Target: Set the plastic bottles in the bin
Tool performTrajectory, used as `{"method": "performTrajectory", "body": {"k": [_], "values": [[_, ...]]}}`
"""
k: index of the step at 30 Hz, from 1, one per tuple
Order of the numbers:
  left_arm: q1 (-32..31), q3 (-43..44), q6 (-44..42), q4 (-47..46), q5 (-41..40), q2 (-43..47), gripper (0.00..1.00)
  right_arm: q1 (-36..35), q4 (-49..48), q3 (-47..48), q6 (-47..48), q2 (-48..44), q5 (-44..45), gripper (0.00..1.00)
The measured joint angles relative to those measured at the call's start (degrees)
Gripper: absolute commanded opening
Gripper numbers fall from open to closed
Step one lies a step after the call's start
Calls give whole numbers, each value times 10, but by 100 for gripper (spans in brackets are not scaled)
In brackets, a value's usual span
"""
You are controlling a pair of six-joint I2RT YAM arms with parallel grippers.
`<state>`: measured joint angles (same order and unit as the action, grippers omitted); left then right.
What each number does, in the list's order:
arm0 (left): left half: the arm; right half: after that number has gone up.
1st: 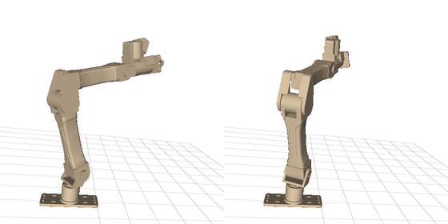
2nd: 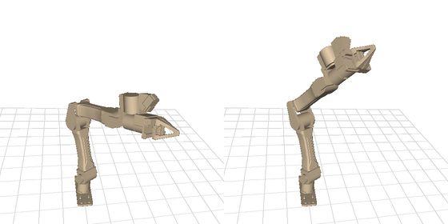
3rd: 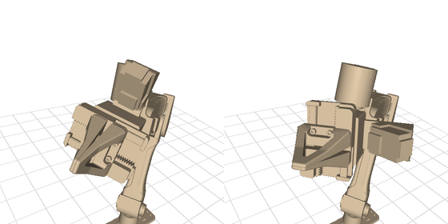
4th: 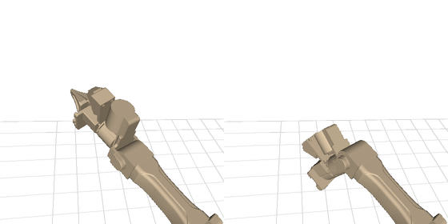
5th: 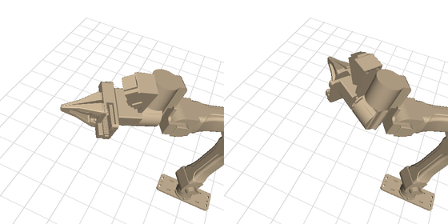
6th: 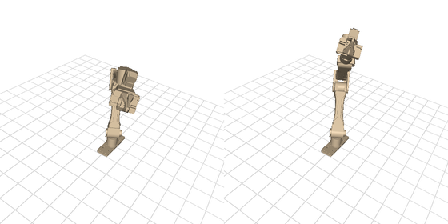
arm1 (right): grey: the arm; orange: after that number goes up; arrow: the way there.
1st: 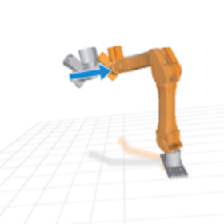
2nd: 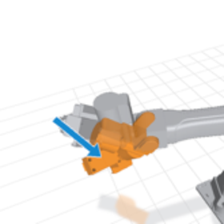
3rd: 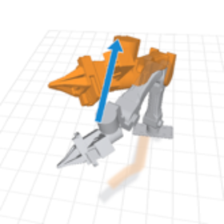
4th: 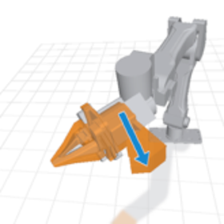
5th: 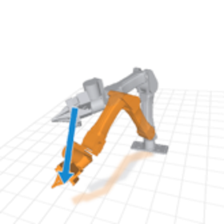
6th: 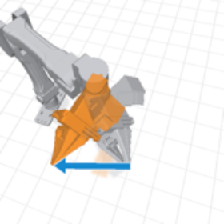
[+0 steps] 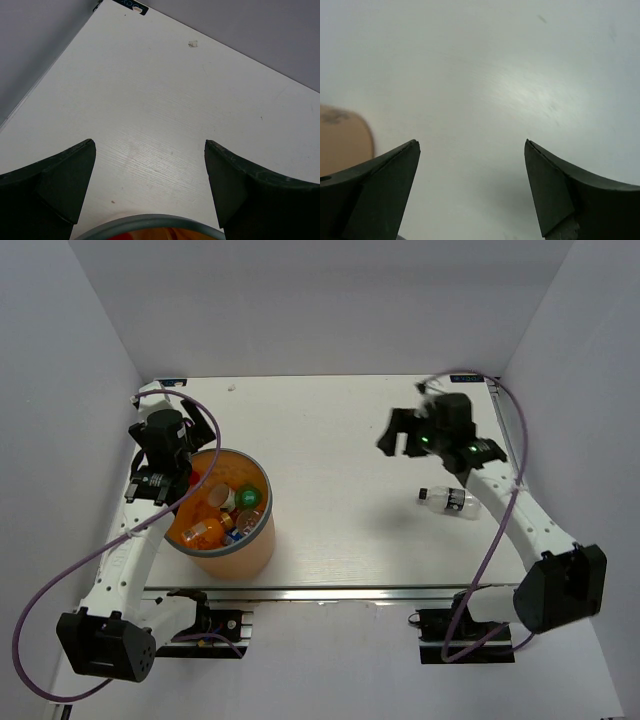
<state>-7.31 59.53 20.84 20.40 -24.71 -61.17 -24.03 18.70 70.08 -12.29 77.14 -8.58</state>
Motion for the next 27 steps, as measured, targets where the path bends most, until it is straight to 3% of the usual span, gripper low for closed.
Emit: {"method": "performTrajectory", "body": {"k": [6, 8, 15, 27], "values": [[0, 2, 0, 0, 0, -20, 98, 263, 15, -226, -146, -92, 7, 89], [0, 3, 0, 2, 0, -32, 98, 317, 24, -275, -179, -121, 11, 89], [0, 3, 0, 2, 1, -48, 98, 344, 29, -320, -230, -196, 52, 89], [0, 3, -7, -6, 3, -47, 98, 368, -66, -364, -310, -151, 103, 89]]}}
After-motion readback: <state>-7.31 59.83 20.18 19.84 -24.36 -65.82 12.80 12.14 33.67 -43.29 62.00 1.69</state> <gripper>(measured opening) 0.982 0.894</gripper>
